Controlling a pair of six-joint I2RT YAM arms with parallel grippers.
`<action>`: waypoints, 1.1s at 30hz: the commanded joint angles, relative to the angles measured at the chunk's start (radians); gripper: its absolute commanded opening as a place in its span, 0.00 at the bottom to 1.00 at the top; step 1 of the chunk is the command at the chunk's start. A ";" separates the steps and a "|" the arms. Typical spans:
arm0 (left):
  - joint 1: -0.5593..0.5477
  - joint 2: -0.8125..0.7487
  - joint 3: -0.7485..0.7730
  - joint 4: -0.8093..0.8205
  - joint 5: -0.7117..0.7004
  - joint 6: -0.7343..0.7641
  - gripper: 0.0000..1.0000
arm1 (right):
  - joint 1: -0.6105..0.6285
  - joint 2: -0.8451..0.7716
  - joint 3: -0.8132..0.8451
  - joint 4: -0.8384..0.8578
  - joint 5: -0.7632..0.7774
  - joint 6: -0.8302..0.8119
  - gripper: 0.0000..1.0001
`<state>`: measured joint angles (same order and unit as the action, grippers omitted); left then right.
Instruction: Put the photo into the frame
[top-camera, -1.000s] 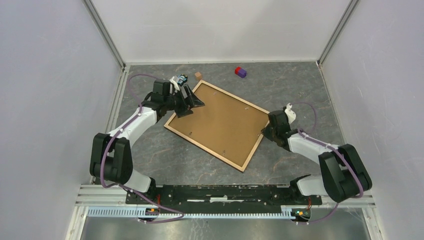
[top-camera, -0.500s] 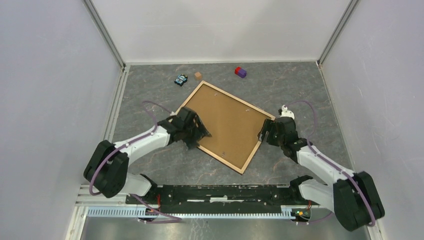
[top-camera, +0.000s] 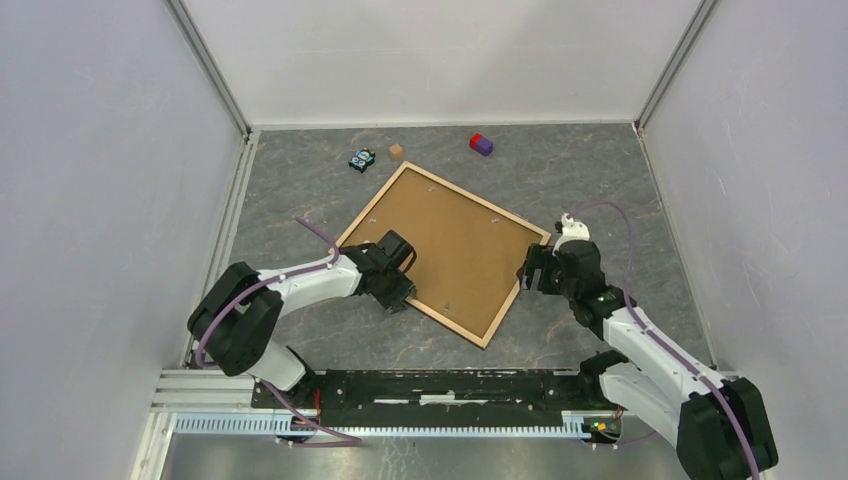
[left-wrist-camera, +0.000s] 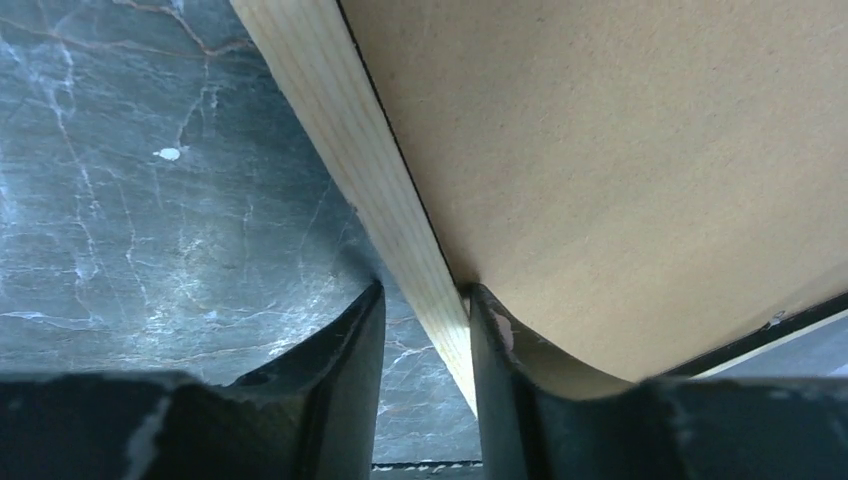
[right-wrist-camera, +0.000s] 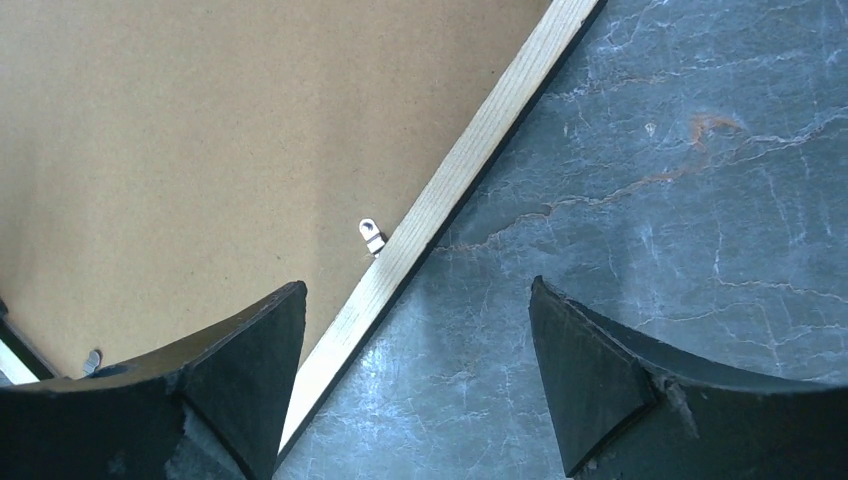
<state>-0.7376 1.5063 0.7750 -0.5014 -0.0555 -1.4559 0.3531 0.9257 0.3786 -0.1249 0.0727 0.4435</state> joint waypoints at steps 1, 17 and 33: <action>-0.008 0.025 0.026 -0.070 -0.081 -0.048 0.37 | -0.001 -0.050 -0.011 0.000 -0.001 -0.027 0.86; 0.003 0.198 0.168 -0.198 -0.195 0.664 0.06 | 0.000 -0.082 -0.024 0.024 -0.054 -0.084 0.86; 0.147 0.235 0.226 -0.263 -0.132 1.107 0.02 | 0.000 -0.034 0.071 -0.100 0.032 -0.135 0.92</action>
<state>-0.5961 1.6794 1.0191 -0.6453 -0.1108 -0.6086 0.3531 0.8566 0.3653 -0.1661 0.0280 0.3340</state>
